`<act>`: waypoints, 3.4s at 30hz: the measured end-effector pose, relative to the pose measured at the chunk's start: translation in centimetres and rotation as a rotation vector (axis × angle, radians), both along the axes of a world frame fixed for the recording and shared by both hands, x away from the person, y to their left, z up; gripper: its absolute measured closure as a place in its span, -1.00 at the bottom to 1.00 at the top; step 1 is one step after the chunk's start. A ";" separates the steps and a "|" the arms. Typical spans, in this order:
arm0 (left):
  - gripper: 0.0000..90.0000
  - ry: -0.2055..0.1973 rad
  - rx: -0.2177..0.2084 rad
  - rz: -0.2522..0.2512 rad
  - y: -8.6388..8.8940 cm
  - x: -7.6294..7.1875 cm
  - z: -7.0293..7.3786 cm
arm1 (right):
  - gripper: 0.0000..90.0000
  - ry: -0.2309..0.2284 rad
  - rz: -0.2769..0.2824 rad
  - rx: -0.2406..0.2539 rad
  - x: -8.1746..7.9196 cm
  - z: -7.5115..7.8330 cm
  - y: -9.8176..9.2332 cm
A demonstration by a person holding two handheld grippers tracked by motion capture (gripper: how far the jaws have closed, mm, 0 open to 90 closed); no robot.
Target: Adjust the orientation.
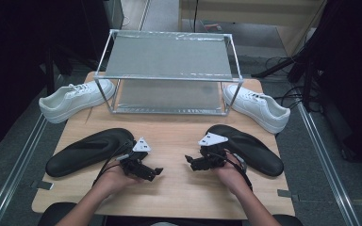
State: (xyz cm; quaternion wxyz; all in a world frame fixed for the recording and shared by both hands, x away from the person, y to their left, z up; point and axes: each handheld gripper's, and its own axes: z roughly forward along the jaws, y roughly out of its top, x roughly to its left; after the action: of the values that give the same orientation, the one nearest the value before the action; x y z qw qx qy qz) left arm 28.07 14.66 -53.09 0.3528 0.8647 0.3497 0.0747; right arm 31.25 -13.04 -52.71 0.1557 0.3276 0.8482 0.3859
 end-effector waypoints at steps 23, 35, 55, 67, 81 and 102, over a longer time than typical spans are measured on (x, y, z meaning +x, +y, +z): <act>-0.30 -0.020 0.012 -0.057 2.0 -0.2 1.4 | -0.71 -0.019 -0.027 0.050 -0.5 0.9 0.8; -0.30 -0.019 -0.001 -0.040 2.7 0.0 2.0 | -0.71 0.013 0.057 0.046 -0.8 1.5 1.0; -0.30 -0.009 -0.005 -0.029 3.4 0.2 2.4 | -0.48 0.049 0.067 0.044 -0.5 1.7 0.6; -0.30 0.016 -0.021 -0.024 3.8 0.4 2.4 | -0.28 0.071 0.073 0.064 -0.4 1.9 0.3; -0.19 0.013 -0.011 0.005 5.8 0.1 3.0 | -0.15 0.079 0.102 0.053 -0.1 2.0 0.3; -0.13 -0.010 -0.034 0.151 10.6 -2.4 3.9 | -0.15 0.112 0.196 0.037 1.2 1.8 2.9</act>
State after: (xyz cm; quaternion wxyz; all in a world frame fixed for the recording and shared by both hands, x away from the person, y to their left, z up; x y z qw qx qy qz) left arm 25.71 25.23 -49.19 0.3628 0.8293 0.4132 0.0995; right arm 32.42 -10.13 -50.91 0.0636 0.2672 0.8763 0.3957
